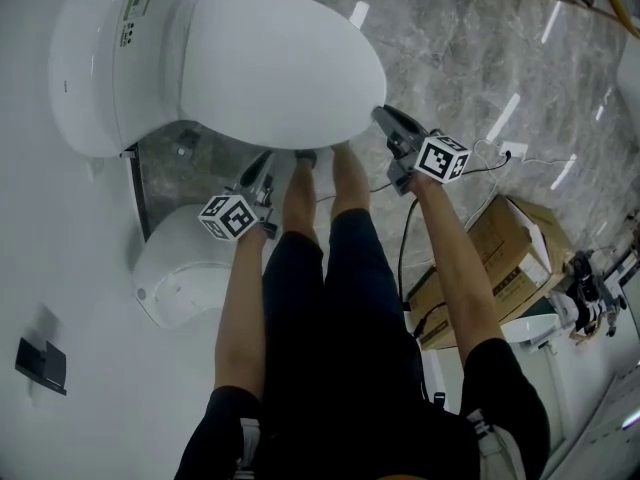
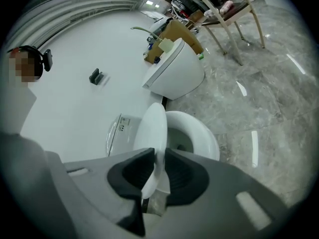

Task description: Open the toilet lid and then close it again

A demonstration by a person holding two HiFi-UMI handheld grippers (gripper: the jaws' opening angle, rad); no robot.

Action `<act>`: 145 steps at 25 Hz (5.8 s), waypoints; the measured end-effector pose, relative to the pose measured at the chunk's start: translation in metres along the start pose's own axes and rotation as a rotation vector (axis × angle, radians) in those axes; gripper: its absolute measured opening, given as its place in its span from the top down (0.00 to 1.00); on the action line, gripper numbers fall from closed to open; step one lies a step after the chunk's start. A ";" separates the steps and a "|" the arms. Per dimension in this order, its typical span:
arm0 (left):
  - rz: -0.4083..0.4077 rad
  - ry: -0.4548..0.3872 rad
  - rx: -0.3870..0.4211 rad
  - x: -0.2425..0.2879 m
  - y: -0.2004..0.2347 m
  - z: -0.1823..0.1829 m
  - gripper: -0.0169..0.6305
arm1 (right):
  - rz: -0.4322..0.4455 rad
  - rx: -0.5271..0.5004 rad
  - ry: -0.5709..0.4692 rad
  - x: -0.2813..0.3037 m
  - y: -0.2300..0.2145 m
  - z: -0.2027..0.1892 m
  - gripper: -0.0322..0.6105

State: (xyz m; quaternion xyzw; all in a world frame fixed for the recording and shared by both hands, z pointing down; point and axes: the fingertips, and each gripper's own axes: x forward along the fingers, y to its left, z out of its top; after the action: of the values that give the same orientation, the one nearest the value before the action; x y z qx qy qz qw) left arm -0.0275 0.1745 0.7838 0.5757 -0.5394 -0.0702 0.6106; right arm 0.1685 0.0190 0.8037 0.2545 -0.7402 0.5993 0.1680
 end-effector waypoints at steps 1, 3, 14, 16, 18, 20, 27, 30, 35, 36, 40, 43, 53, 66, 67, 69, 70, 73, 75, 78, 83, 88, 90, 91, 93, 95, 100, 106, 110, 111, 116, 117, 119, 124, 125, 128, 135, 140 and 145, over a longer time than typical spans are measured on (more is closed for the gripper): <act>0.008 -0.067 -0.083 -0.004 0.007 0.003 0.85 | 0.008 0.008 -0.010 -0.001 0.004 0.001 0.84; 0.030 -0.177 -0.224 -0.014 0.020 0.003 0.79 | 0.020 0.018 -0.023 -0.004 0.011 0.002 0.84; -0.119 -0.272 -0.583 -0.002 0.017 -0.017 0.61 | 0.102 -0.038 0.020 -0.008 0.057 0.011 0.85; -0.136 -0.282 -0.592 0.005 0.014 -0.015 0.61 | 0.117 -0.042 0.024 -0.009 0.064 0.012 0.85; -0.157 -0.306 -0.614 0.011 0.009 -0.009 0.61 | 0.134 -0.052 0.030 -0.009 0.073 0.013 0.85; -0.169 -0.330 -0.647 0.014 0.002 -0.002 0.61 | 0.144 -0.065 0.041 -0.010 0.082 0.014 0.85; -0.177 -0.424 -0.748 -0.001 -0.007 0.011 0.67 | 0.196 -0.106 0.058 -0.014 0.122 0.020 0.85; -0.209 -0.463 -0.795 -0.012 -0.012 0.019 0.69 | 0.242 -0.128 0.079 -0.013 0.145 0.024 0.85; -0.240 -0.493 -0.800 -0.026 -0.016 0.030 0.71 | 0.307 -0.199 0.098 -0.012 0.174 0.027 0.83; -0.243 -0.496 -0.804 -0.027 -0.017 0.032 0.71 | 0.313 -0.225 0.099 -0.012 0.177 0.028 0.81; -0.253 -0.532 -0.832 -0.036 -0.017 0.037 0.71 | 0.354 -0.273 0.128 -0.004 0.194 0.020 0.74; -0.270 -0.565 -0.852 -0.043 -0.019 0.042 0.72 | 0.380 -0.304 0.149 -0.002 0.207 0.019 0.73; -0.301 -0.606 -0.823 -0.064 -0.025 0.063 0.72 | 0.451 -0.248 0.139 -0.012 0.243 0.031 0.88; -0.414 -0.233 -0.724 -0.093 -0.048 0.068 0.67 | 0.445 -0.234 0.062 0.003 0.292 0.035 0.87; -0.402 -0.172 -0.686 -0.097 -0.053 0.062 0.67 | 0.435 -0.231 0.058 0.004 0.295 0.034 0.87; -0.325 -0.074 -0.553 -0.107 -0.057 0.052 0.67 | 0.412 -0.229 0.052 0.005 0.299 0.034 0.87; -0.260 -0.041 -0.453 -0.113 -0.056 0.049 0.67 | 0.403 -0.232 0.049 0.006 0.301 0.034 0.87; -0.048 0.009 -0.079 -0.132 -0.049 0.053 0.67 | 0.388 -0.239 0.031 0.008 0.306 0.033 0.87; 0.016 0.039 0.108 -0.138 -0.056 0.059 0.69 | 0.378 -0.238 0.023 0.011 0.312 0.033 0.87; 0.076 0.077 0.309 -0.141 -0.067 0.068 0.71 | 0.344 -0.235 0.028 0.015 0.323 0.035 0.87; 0.292 0.144 0.753 -0.150 -0.068 0.089 0.73 | 0.313 -0.246 0.025 0.019 0.339 0.034 0.87; 0.384 0.224 1.165 -0.148 -0.083 0.106 0.82 | 0.329 -0.258 -0.005 0.037 0.371 0.036 0.87; 0.389 0.201 1.206 -0.149 -0.089 0.117 0.82 | 0.335 -0.258 -0.012 0.043 0.382 0.036 0.87; 0.389 0.191 1.217 -0.149 -0.091 0.123 0.82 | 0.336 -0.258 -0.013 0.046 0.386 0.036 0.87; 0.378 0.190 1.244 -0.150 -0.094 0.132 0.81 | 0.333 -0.259 -0.011 0.051 0.392 0.035 0.87; 0.356 0.191 1.270 -0.151 -0.097 0.136 0.81 | 0.331 -0.265 -0.010 0.054 0.397 0.035 0.87; 0.298 0.158 1.288 -0.148 -0.110 0.149 0.81 | 0.322 -0.267 -0.030 0.061 0.408 0.036 0.87; 0.285 0.117 1.243 -0.154 -0.111 0.163 0.82 | 0.272 -0.291 -0.031 0.068 0.420 0.034 0.87; 0.307 0.095 1.226 -0.160 -0.108 0.168 0.83 | 0.248 -0.345 -0.010 0.072 0.429 0.033 0.86; 0.308 0.092 1.217 -0.160 -0.108 0.169 0.83 | 0.238 -0.353 -0.015 0.070 0.428 0.036 0.86; 0.314 0.083 1.167 -0.169 -0.100 0.182 0.84 | 0.178 -0.295 -0.094 0.044 0.408 0.049 0.86; 0.315 0.080 1.160 -0.173 -0.098 0.186 0.84 | 0.170 -0.285 -0.107 0.037 0.403 0.049 0.86; 0.319 0.072 1.145 -0.178 -0.095 0.193 0.84 | 0.151 -0.278 -0.129 0.019 0.395 0.047 0.86; 0.330 0.046 1.108 -0.188 -0.087 0.207 0.85 | 0.111 -0.268 -0.144 -0.012 0.377 0.033 0.86; 0.332 0.044 1.102 -0.189 -0.085 0.209 0.85 | 0.105 -0.268 -0.141 -0.016 0.375 0.029 0.86; 0.337 0.038 1.079 -0.196 -0.081 0.216 0.85 | 0.097 -0.276 -0.122 -0.026 0.372 0.020 0.86; 0.355 0.018 1.034 -0.204 -0.069 0.236 0.86 | 0.089 -0.301 -0.141 -0.042 0.374 0.025 0.86; 0.341 0.003 0.945 -0.210 -0.063 0.243 0.86 | 0.071 -0.308 -0.131 -0.050 0.369 0.025 0.86; 0.350 -0.012 0.919 -0.214 -0.058 0.252 0.86 | 0.055 -0.303 -0.146 -0.062 0.362 0.022 0.86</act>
State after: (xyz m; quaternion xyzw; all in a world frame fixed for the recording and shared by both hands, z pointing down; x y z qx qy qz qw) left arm -0.2705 0.1491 0.5535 0.6858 -0.6068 0.2752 0.2929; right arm 0.0111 0.0638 0.4741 0.2487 -0.8390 0.4650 0.1338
